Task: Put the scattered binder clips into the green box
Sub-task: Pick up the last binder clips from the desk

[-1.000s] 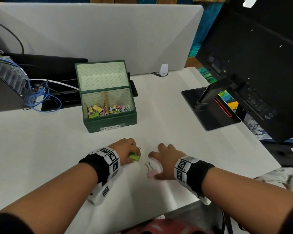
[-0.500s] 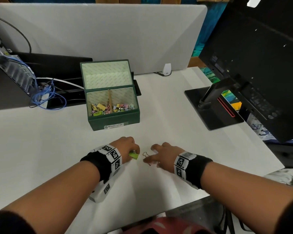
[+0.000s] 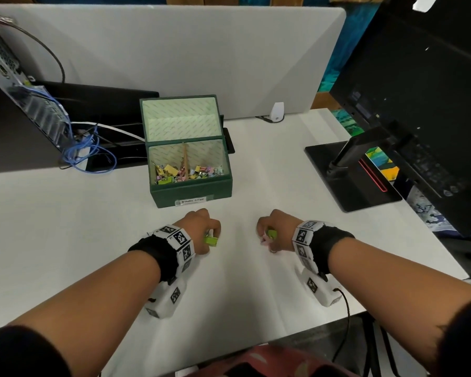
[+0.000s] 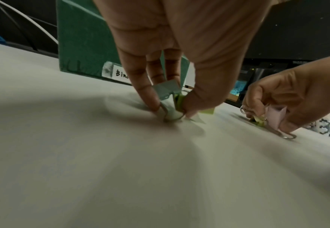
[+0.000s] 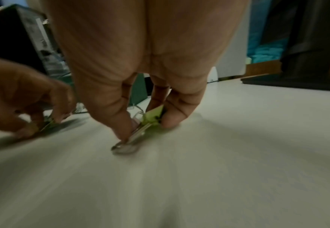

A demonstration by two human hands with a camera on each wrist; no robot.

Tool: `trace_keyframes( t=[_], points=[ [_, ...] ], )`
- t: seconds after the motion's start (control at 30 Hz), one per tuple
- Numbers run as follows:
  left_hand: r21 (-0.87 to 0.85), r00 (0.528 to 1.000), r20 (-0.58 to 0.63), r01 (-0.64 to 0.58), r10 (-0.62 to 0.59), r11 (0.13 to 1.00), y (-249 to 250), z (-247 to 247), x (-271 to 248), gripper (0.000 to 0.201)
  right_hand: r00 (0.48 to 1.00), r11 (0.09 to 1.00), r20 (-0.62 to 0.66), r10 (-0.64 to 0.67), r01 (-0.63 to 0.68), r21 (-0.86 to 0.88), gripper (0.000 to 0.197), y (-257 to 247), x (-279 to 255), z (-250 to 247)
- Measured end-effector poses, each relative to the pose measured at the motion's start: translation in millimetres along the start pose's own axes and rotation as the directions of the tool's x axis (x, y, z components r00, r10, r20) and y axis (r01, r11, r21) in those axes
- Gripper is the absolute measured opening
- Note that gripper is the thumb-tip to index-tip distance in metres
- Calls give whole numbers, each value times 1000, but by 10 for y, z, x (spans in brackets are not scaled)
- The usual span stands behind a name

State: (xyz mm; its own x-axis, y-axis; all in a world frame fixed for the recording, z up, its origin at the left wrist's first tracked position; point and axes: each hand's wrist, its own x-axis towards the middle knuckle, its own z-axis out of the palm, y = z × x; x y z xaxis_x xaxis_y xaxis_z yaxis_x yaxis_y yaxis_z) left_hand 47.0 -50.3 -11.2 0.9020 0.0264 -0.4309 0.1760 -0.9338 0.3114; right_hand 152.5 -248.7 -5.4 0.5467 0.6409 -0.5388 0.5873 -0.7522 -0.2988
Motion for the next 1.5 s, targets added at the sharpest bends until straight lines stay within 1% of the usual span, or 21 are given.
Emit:
trace_keyframes(
  t=[0.07, 0.13, 0.17, 0.27, 0.37, 0.5, 0.53, 0.57, 0.67, 0.7, 0.73, 0.83, 0.87, 0.9, 0.93, 1.03, 1.1, 1.2, 1.33, 1.43, 1.5],
  points=[
    [-43, 999, -29, 13, -15, 999, -41, -15, -14, 33, 999, 999, -25, 38, -38, 18, 23, 51, 44, -41],
    [-106, 997, -64, 23, -30, 994, -87, -47, -32, 33, 999, 999, -1, 37, -37, -8, 30, 98, 77, -83],
    [-140, 995, -94, 23, -36, 990, -106, -74, -41, 32, 999, 999, 21, 26, -25, -39, 28, 111, 74, -110],
    [-257, 967, -245, 1, -66, 966, -160, -246, -72, 29, 999, 997, 34, -11, 14, -72, 26, 121, 50, -178],
    [-354, 907, -409, -55, -102, 934, -212, -531, -90, 31, 998, 993, 19, -58, 60, -101, 29, 143, 51, -147],
    [-434, 762, -610, -93, -216, 896, -295, -922, -89, 31, 996, 983, 29, -84, 87, -164, 43, 108, 116, -105],
    [-438, 741, -625, -76, -243, 896, -327, -996, -77, 32, 996, 976, 39, -81, 88, -198, 41, 80, 141, -113],
    [-443, 737, -622, -53, -264, 895, -365, -1039, -58, 32, 996, 971, 46, -76, 84, -225, 38, 62, 158, -109],
    [-473, 762, -568, 5, -309, 881, -466, -1083, 42, 32, 998, 973, 30, -47, 53, -226, 31, 61, 204, -114],
    [-486, 757, -561, 26, -335, 873, -502, -1074, 78, 33, 999, 974, 23, -32, 36, -223, 30, 69, 213, -130],
    [-499, 738, -563, 53, -371, 865, -531, -1050, 108, 35, 1000, 976, 24, -13, 18, -218, 31, 81, 214, -141],
    [-549, 651, -568, 156, -503, 821, -615, -959, 141, 48, 999, 984, 14, 41, -38, -175, 35, 114, 204, -194],
    [-582, 638, -543, 183, -547, 792, -652, -923, 143, 54, 999, 987, 5, 53, -51, -152, 37, 130, 200, -217],
    [-621, 641, -502, 199, -580, 758, -703, -879, 144, 59, 998, 990, -3, 65, -65, -125, 38, 139, 192, -240],
    [-654, 661, -455, 205, -596, 728, -756, -835, 144, 63, 997, 992, -13, 76, -77, -95, 39, 144, 186, -266],
    [-711, 738, -355, 185, -573, 679, -889, -733, 125, 70, 994, 996, -57, 91, -92, -11, 39, 113, 155, -386],
    [-773, 763, -313, 141, -566, 619, -929, -707, 103, 72, 991, 996, -100, 85, -80, 45, 39, 32, 143, -506],
    [-794, 767, -301, 128, -567, 594, -939, -683, 85, 70, 985, 994, -169, 37, -18, 112, 40, -215, 153, -745],
    [-799, 772, -291, 129, -565, 588, -899, -597, 4, 68, 964, 980, -256, -78, 121, 159, 39, -720, 251, -1019],
    [-815, 771, -283, 120, -570, 567, -878, -494, -103, 67, 948, 958, -275, -161, 217, 189, 40, -1119, 393, -1070],
    [-834, 779, -275, 97, -563, 543, -843, -430, -161, 66, 948, 955, -261, -181, 233, 183, 41, -1330, 480, -1038]
  ],
)
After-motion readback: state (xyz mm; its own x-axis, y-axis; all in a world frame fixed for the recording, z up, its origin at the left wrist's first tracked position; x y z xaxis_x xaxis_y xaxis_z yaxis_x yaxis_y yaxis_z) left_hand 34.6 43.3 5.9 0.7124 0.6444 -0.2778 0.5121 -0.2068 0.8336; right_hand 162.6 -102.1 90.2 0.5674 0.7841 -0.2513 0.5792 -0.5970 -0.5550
